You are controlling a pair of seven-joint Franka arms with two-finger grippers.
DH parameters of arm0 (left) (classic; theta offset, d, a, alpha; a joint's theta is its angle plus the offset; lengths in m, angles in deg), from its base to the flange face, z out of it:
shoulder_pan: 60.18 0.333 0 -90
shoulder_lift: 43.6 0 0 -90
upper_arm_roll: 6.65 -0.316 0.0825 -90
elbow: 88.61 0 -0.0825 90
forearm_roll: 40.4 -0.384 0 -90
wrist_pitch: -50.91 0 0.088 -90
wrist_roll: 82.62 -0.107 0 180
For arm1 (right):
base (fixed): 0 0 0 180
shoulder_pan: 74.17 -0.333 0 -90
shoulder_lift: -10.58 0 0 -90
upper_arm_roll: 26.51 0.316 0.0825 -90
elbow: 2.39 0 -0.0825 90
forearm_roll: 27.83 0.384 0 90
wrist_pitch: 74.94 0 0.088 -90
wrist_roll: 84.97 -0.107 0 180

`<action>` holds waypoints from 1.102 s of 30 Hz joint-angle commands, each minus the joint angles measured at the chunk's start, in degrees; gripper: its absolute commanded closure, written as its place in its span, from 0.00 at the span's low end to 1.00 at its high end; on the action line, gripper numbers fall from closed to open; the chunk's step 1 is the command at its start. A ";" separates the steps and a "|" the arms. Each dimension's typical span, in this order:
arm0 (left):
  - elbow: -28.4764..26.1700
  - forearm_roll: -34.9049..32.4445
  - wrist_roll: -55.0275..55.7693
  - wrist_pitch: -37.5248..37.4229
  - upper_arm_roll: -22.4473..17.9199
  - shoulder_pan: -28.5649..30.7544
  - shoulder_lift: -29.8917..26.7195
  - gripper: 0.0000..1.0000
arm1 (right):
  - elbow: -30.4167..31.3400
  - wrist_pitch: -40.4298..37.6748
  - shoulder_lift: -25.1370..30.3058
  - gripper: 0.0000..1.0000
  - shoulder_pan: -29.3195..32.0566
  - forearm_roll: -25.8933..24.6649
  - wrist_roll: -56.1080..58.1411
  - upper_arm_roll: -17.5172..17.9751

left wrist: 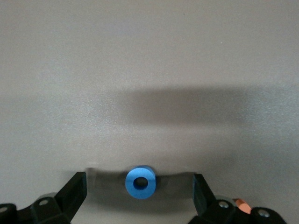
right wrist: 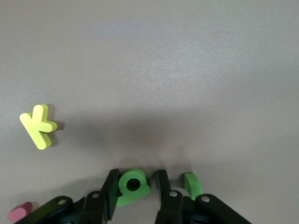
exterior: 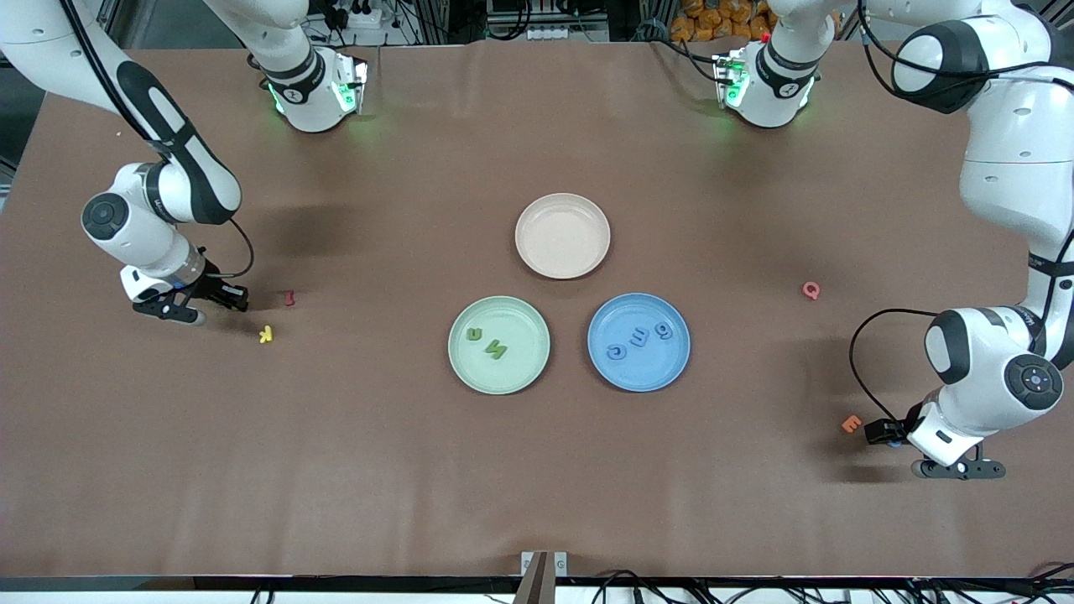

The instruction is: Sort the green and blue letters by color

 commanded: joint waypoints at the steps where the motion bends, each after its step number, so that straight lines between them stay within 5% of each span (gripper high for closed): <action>1: 1.63 1.49 -2.24 0.52 -0.59 -0.44 0.96 0.43 | 0.83 0.80 -0.70 0.83 -0.31 -0.80 -0.05 -0.24; 6: 1.63 1.49 -2.15 0.52 -0.59 -0.35 0.96 0.81 | 0.83 0.53 -0.26 0.86 -0.31 -0.80 -0.14 -0.24; 10: 1.54 1.49 -2.07 0.52 -0.59 -0.09 0.88 0.96 | 0.47 0.18 0.88 0.87 -0.40 -0.71 -0.66 -0.16; 23: 1.02 1.75 -1.89 -0.53 -0.50 -0.09 -0.61 1.00 | -3.92 -8.25 3.78 0.87 -2.24 0.43 -0.75 0.19; 33: 0.93 1.93 2.94 -7.38 0.11 -1.93 -5.27 1.00 | -9.80 -17.13 5.10 0.87 -9.80 13.60 -1.02 0.11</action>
